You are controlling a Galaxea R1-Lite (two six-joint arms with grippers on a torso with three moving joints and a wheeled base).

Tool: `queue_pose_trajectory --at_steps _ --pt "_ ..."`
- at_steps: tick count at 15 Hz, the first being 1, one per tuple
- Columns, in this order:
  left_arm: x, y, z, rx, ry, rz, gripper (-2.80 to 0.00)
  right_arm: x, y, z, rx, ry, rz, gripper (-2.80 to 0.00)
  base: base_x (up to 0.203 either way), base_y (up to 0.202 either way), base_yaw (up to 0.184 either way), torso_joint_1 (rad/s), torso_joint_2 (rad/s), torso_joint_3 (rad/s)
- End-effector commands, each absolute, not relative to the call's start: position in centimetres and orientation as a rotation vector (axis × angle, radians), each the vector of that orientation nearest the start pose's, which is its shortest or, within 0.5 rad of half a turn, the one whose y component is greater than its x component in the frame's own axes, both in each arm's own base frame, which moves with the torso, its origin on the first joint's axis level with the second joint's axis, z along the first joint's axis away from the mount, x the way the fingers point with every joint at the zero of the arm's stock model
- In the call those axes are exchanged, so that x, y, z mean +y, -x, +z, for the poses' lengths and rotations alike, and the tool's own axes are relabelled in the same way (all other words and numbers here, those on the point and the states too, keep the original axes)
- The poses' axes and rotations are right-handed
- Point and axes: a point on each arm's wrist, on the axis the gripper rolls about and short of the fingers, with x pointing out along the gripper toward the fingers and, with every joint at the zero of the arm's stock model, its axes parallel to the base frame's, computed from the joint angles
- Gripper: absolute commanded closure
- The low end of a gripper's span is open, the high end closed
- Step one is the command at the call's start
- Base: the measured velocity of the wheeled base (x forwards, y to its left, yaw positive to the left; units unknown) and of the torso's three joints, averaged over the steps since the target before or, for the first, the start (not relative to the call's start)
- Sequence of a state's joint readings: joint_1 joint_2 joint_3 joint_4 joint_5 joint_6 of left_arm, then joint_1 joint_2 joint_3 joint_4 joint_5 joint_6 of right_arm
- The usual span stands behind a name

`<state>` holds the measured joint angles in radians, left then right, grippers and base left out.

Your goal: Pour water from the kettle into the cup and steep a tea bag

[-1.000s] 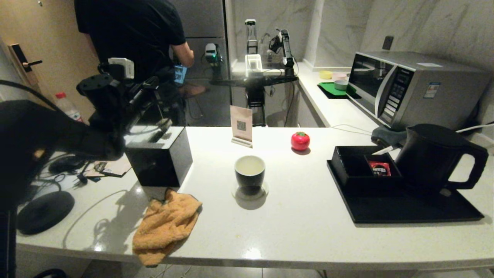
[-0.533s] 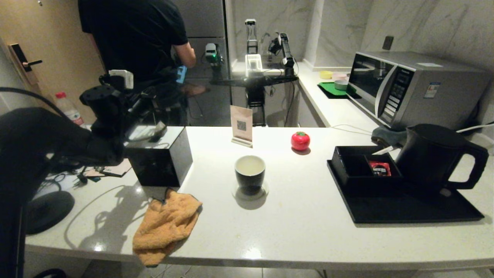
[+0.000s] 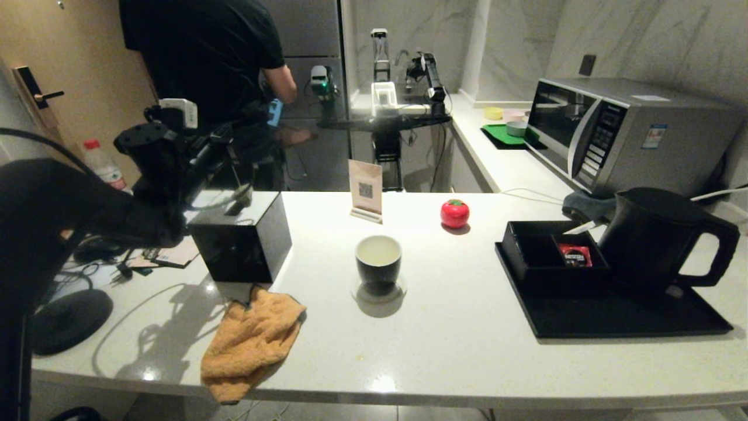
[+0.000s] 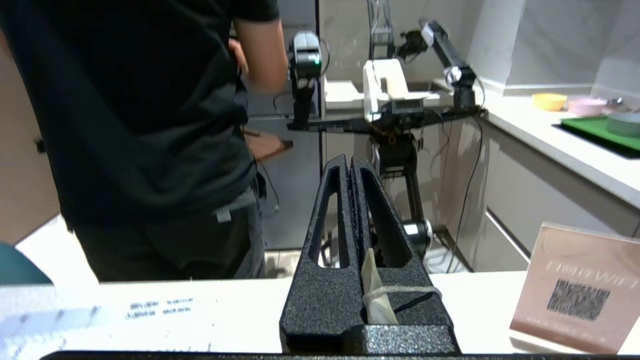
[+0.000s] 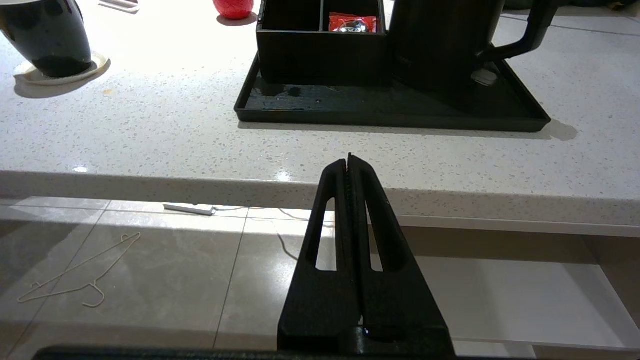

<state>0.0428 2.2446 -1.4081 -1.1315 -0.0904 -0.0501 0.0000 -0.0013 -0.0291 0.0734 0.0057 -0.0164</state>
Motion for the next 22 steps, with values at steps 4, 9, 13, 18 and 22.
queue_pose_trajectory --at_steps 4,9,13,18,22 --pt "2.8 -45.1 19.7 -0.312 0.008 -0.128 0.0 0.0 2.5 7.6 0.044 0.017 0.007 0.0 0.0 0.0 0.0 0.0 0.0 0.0" --pt "4.2 -44.9 19.6 -0.288 -0.018 -0.243 0.0 0.0 2.5 7.6 0.044 0.017 0.007 0.0 0.0 0.0 0.0 0.0 0.0 0.0" --pt "5.0 -45.0 19.2 -0.263 -0.031 -0.313 0.0 0.0 2.5 7.6 0.044 0.017 0.007 0.0 0.0 0.0 0.0 0.0 0.0 0.0" --pt "5.5 -45.0 18.9 -0.261 -0.042 -0.349 0.0 0.0 2.5 7.6 0.044 0.017 0.007 0.0 0.0 0.0 0.0 0.0 0.0 0.0" --pt "5.3 -45.6 17.5 -0.236 -0.072 -0.352 0.0 0.0 2.5 7.6 0.044 0.017 0.007 0.0 0.0 0.0 0.0 0.0 0.0 0.0"
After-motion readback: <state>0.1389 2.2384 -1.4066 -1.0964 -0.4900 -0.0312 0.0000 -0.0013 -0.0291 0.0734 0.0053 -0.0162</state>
